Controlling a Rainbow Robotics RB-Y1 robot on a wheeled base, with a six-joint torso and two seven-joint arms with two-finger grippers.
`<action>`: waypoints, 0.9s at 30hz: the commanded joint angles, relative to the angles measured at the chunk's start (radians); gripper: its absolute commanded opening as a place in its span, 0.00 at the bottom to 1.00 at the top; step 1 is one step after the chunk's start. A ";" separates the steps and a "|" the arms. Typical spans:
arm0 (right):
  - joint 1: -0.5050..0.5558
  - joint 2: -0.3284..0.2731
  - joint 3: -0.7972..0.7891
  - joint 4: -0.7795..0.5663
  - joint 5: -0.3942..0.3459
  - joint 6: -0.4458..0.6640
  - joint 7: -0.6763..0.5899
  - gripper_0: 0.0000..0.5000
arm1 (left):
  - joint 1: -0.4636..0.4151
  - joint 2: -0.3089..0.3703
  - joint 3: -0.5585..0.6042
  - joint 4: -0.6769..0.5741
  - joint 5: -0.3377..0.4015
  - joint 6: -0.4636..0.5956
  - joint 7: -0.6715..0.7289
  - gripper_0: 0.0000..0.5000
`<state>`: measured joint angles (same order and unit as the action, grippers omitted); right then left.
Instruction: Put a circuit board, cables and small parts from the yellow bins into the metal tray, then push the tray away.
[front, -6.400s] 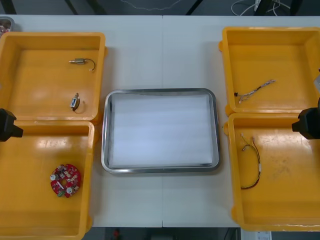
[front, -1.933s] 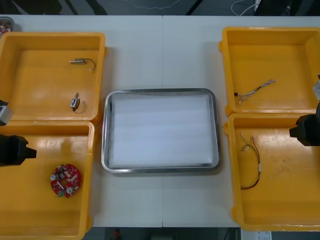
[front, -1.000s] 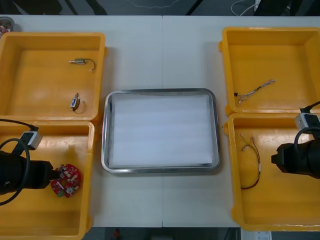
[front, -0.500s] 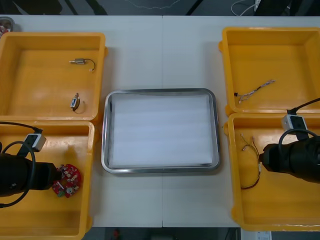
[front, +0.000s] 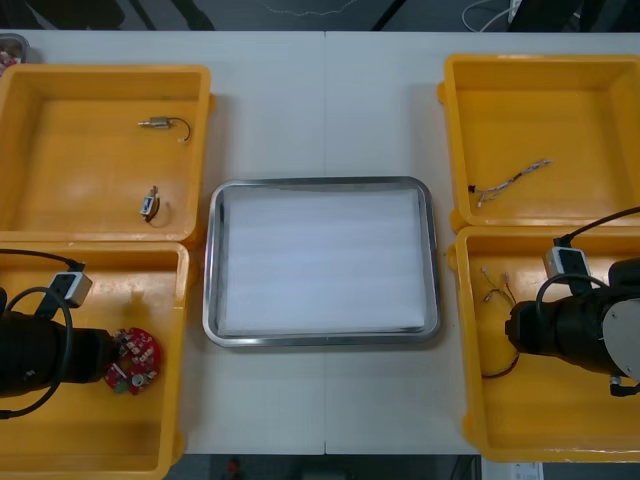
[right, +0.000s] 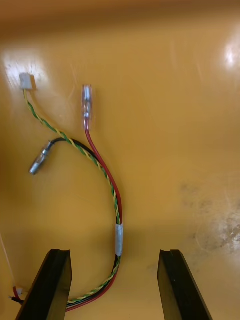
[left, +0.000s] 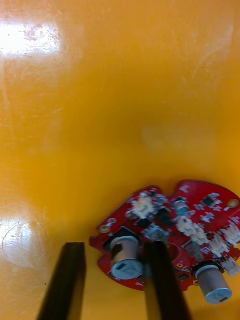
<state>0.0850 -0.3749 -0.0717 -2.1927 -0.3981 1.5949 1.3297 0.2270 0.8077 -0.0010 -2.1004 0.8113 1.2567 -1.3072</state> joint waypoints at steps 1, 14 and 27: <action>0.038 0.008 0.036 0.019 0.021 -0.038 -0.026 1.00 | 0.035 0.036 -0.014 -0.007 -0.011 -0.017 -0.076 0.01; 0.062 0.010 0.084 0.028 0.076 -0.081 -0.035 1.00 | 0.021 0.036 0.009 -0.018 0.002 -0.010 -0.072 0.00; 0.085 0.010 0.096 0.028 0.094 -0.115 -0.046 1.00 | -0.049 0.036 0.165 -0.150 0.040 0.282 -0.056 0.00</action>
<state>0.1416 -0.3748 0.0078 -2.1524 -0.3106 1.4911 1.3283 0.2197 0.8082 0.1124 -2.1934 0.8319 1.4813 -1.3072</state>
